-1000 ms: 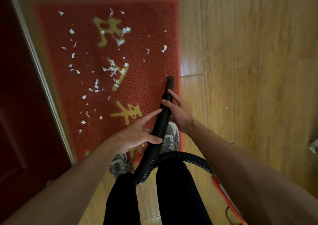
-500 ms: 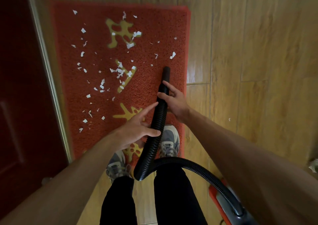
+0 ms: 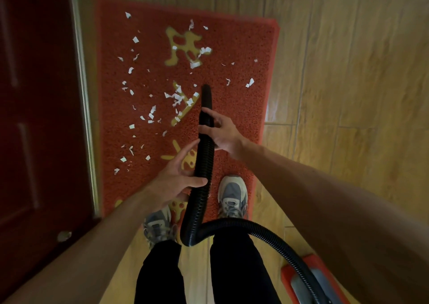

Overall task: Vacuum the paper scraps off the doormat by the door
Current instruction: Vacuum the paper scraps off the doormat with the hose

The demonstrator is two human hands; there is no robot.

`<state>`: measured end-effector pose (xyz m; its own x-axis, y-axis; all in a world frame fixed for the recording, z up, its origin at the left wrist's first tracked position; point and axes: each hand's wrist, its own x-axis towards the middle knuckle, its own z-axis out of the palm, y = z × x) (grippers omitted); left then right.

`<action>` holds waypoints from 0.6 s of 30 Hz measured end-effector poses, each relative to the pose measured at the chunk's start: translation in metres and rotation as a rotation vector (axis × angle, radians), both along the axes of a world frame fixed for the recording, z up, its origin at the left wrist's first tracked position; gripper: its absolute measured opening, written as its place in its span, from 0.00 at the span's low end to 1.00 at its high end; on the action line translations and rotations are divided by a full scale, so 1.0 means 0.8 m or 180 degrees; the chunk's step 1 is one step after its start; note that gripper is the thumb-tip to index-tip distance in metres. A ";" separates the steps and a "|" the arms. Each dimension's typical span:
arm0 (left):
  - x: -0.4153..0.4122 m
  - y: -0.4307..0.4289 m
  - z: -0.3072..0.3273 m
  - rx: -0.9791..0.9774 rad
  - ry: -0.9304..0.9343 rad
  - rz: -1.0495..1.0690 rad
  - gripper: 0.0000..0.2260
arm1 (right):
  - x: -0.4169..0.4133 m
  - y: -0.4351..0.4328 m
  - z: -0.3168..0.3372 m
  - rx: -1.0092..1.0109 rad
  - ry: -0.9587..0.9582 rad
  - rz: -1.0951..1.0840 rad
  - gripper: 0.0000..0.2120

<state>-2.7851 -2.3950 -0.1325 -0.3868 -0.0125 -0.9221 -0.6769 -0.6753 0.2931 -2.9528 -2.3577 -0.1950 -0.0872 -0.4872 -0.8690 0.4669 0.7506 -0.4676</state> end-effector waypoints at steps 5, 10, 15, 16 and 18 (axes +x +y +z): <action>-0.018 -0.001 -0.002 -0.0001 0.0139 -0.0138 0.41 | -0.017 0.006 -0.003 0.0011 0.0129 -0.0020 0.30; -0.044 0.006 -0.008 0.0056 0.0221 -0.0230 0.40 | -0.043 0.022 -0.004 0.0090 0.0383 -0.0106 0.28; -0.056 0.012 -0.018 0.0067 0.0284 -0.0273 0.41 | -0.057 0.029 -0.006 0.0106 0.0481 -0.0153 0.28; -0.056 0.012 -0.019 0.0049 0.0280 -0.0248 0.41 | -0.057 0.028 -0.006 0.0090 0.0485 -0.0153 0.28; -0.054 0.011 -0.019 -0.0002 0.0290 -0.0207 0.41 | -0.057 0.026 -0.006 0.0046 0.0493 -0.0153 0.28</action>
<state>-2.8280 -2.3864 -0.1476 -0.4690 0.0148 -0.8831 -0.6897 -0.6307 0.3557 -2.9986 -2.3371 -0.1995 -0.2436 -0.4668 -0.8502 0.4255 0.7362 -0.5262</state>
